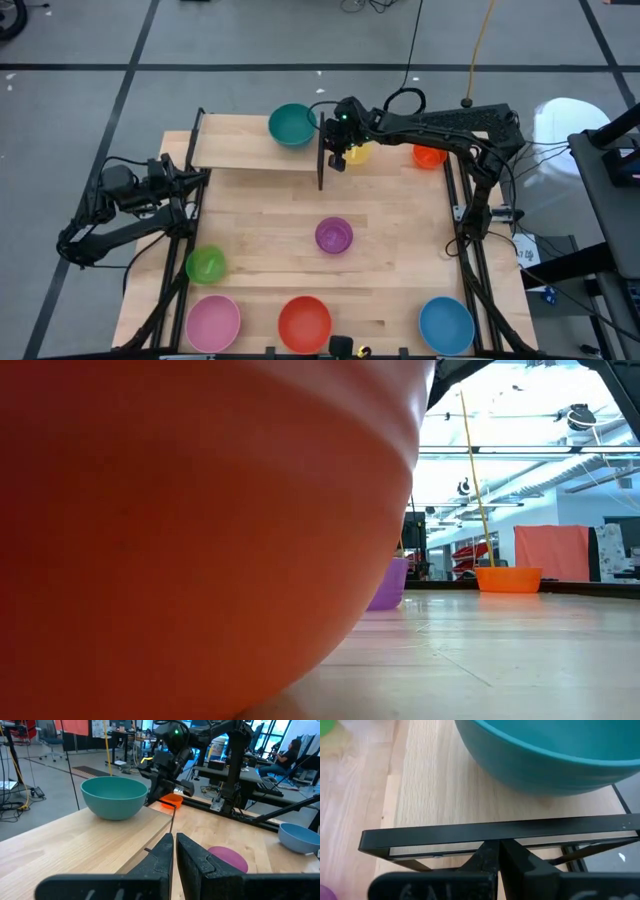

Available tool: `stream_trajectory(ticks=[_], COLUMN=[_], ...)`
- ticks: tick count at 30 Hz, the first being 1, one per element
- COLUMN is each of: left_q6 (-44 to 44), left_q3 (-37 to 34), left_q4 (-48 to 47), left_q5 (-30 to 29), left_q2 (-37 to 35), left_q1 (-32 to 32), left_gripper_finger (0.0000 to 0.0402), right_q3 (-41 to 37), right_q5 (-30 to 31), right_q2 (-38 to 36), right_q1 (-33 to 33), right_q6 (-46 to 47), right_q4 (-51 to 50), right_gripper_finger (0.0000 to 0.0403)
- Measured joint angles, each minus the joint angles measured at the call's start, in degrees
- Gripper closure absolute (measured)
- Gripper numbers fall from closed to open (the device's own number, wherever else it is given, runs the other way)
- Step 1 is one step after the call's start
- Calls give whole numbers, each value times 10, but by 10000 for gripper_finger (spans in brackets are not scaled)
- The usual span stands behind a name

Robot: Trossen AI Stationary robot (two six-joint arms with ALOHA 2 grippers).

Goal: Place and stack bowls onto a shelf
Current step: Adjust the shelf on the table

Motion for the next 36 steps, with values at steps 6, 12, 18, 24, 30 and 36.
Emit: stream_trajectory(ticks=[6, 12, 18, 24, 30, 36], left_q6=[0, 0, 0, 0, 0, 0], left_q3=[0, 0, 0, 0, 0, 0], left_q4=[0, 0, 0, 0, 0, 0], left_q5=[0, 0, 0, 0, 0, 0], left_q2=[0, 0, 0, 0, 0, 0], left_q1=[0, 0, 0, 0, 0, 0], left_gripper_finger=[376, 376, 376, 376, 376, 376], right_q3=[0, -1, -1, -1, 0, 0], right_q5=[-1, -2, -2, -2, -1, -1], right_q2=[0, 0, 0, 0, 0, 0], right_q1=[-5, -10, -10, -10, -10, -16], right_q6=[-5, -16, -19, -22, -25, -35], right_q4=[14, 44, 59, 51, 37, 9], right_gripper_finger=[403, 403, 403, 403, 403, 403])
